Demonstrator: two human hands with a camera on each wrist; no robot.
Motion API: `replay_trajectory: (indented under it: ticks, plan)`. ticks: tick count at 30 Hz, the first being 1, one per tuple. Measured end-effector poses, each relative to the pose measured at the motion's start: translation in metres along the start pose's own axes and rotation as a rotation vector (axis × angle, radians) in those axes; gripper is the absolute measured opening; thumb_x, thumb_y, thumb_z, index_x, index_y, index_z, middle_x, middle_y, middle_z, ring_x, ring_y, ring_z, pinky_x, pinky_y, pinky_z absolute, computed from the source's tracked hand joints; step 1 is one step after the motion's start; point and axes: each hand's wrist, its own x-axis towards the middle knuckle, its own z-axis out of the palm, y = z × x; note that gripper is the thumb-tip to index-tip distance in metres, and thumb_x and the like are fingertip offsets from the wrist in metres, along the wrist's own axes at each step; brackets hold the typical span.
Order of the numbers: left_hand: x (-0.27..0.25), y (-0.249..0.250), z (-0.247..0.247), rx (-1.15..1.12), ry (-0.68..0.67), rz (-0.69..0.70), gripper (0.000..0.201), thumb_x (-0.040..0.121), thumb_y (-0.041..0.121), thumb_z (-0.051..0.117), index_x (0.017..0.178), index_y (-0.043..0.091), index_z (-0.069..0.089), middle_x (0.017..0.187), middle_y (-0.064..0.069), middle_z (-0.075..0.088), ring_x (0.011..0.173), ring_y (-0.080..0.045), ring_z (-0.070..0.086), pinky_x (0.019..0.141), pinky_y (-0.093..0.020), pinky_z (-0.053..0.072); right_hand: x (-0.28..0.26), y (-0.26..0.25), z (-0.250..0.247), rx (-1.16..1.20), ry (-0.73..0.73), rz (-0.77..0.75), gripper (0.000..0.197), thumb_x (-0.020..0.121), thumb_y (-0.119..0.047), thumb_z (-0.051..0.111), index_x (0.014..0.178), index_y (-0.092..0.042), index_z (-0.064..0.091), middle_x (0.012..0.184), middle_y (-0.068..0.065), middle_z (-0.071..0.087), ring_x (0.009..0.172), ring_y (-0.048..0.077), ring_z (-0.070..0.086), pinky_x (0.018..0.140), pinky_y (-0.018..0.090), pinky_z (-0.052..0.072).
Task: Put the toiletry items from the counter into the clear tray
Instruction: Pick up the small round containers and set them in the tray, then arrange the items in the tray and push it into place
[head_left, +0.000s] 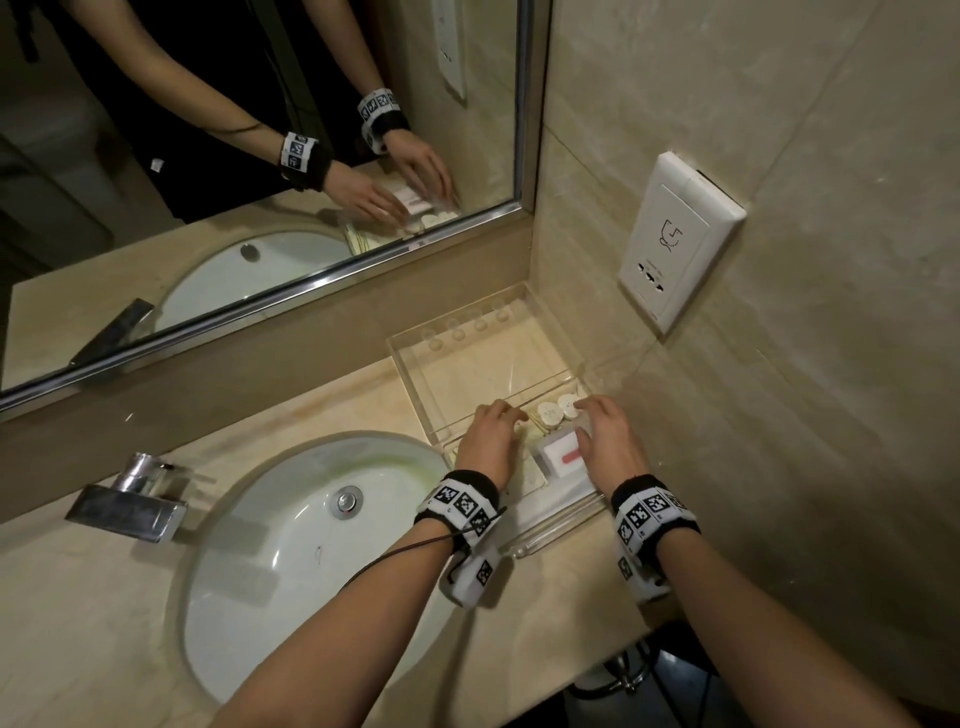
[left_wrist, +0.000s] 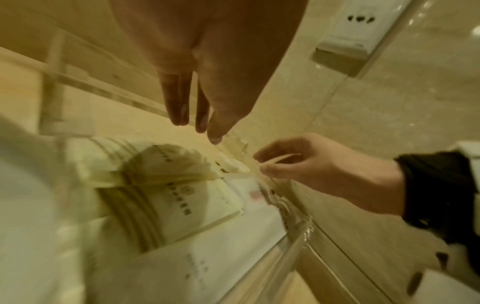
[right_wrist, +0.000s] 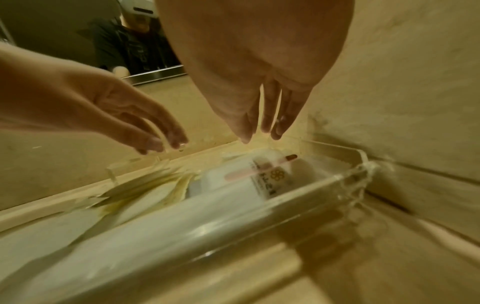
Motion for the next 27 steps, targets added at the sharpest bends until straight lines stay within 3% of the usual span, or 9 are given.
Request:
replay_trajectory:
  ticks: [2,4,8,11,14,18,21,23,27]
  plan:
    - [-0.015,-0.013,-0.004,-0.021,0.048,-0.090,0.023,0.085,0.009,0.060,0.107,0.016,0.059,0.115,-0.003,0.056,0.108,-0.022,0.047,0.089,-0.033,0.044,-0.009,0.007,0.004,0.001,0.018,-0.016,0.031,0.091,-0.012,0.061,0.122,-0.014,0.059,0.130,0.001,0.052,0.107,0.016,0.058,0.088,0.024,0.053]
    - [-0.032,-0.026,-0.006,-0.067,0.094,-0.216,0.019,0.082,0.012,0.064,0.098,0.012,0.053,0.103,-0.006,0.056,0.098,-0.024,0.049,0.081,-0.032,0.043,-0.019,0.012,0.009,-0.001,0.014,-0.021,0.026,0.088,-0.016,0.065,0.114,-0.017,0.062,0.122,-0.002,0.054,0.104,0.015,0.057,0.089,0.037,0.055]
    - [-0.061,-0.044,0.000,-0.214,0.100,-0.403,0.027,0.078,0.012,0.071,0.091,0.011,0.048,0.091,-0.007,0.054,0.083,-0.025,0.053,0.069,-0.029,0.040,-0.035,0.011,0.009,0.002,-0.044,-0.115,0.017,0.085,-0.020,0.070,0.102,-0.019,0.066,0.109,-0.005,0.059,0.099,0.011,0.055,0.089,0.029,0.051]
    - [-0.071,-0.043,0.000,-0.240,0.099,-0.348,0.018,0.077,0.008,0.068,0.086,0.015,0.054,0.090,-0.002,0.052,0.083,-0.020,0.051,0.071,-0.029,0.042,-0.044,0.006,0.005,0.020,-0.174,-0.177,0.021,0.081,-0.020,0.074,0.101,-0.018,0.068,0.106,-0.004,0.062,0.098,0.012,0.055,0.089,0.030,0.049]
    - [-0.072,-0.035,0.002,-0.194,0.075,-0.245,0.015,0.079,0.006,0.065,0.090,0.015,0.061,0.101,-0.002,0.054,0.096,-0.021,0.050,0.083,-0.030,0.045,-0.049,0.007,0.005,-0.035,-0.283,-0.164,0.021,0.080,-0.022,0.075,0.100,-0.023,0.068,0.113,-0.003,0.063,0.109,0.015,0.055,0.096,0.032,0.047]
    - [-0.062,-0.027,0.002,-0.123,0.064,-0.168,0.021,0.079,0.005,0.066,0.097,0.015,0.062,0.109,-0.002,0.054,0.106,-0.023,0.047,0.087,-0.028,0.042,-0.047,-0.003,0.002,0.015,-0.276,-0.123,0.023,0.082,-0.021,0.074,0.104,-0.020,0.067,0.109,-0.003,0.063,0.101,0.014,0.059,0.091,0.027,0.049]
    - [-0.052,-0.021,0.001,-0.062,0.038,-0.145,0.029,0.078,0.004,0.067,0.103,0.015,0.059,0.114,-0.001,0.054,0.107,-0.023,0.044,0.089,-0.035,0.044,-0.040,-0.025,0.008,0.134,-0.253,0.023,0.028,0.083,-0.024,0.073,0.108,-0.016,0.065,0.102,-0.004,0.064,0.092,0.012,0.061,0.086,0.026,0.051]
    - [-0.048,-0.017,0.001,-0.002,0.012,-0.131,0.032,0.078,0.002,0.064,0.106,0.015,0.057,0.116,-0.002,0.054,0.107,-0.024,0.044,0.086,-0.035,0.044,-0.034,-0.038,0.020,0.184,-0.257,0.152,0.032,0.082,-0.030,0.074,0.109,-0.017,0.063,0.102,-0.002,0.068,0.094,0.015,0.064,0.088,0.032,0.054]
    - [-0.042,-0.018,0.004,0.069,-0.040,-0.127,0.037,0.078,-0.003,0.058,0.111,0.014,0.055,0.119,-0.003,0.052,0.107,-0.026,0.044,0.083,-0.035,0.041,-0.027,-0.054,0.035,0.077,-0.244,0.273,0.037,0.083,-0.036,0.073,0.111,-0.014,0.062,0.106,0.006,0.069,0.099,0.025,0.065,0.086,0.037,0.053]
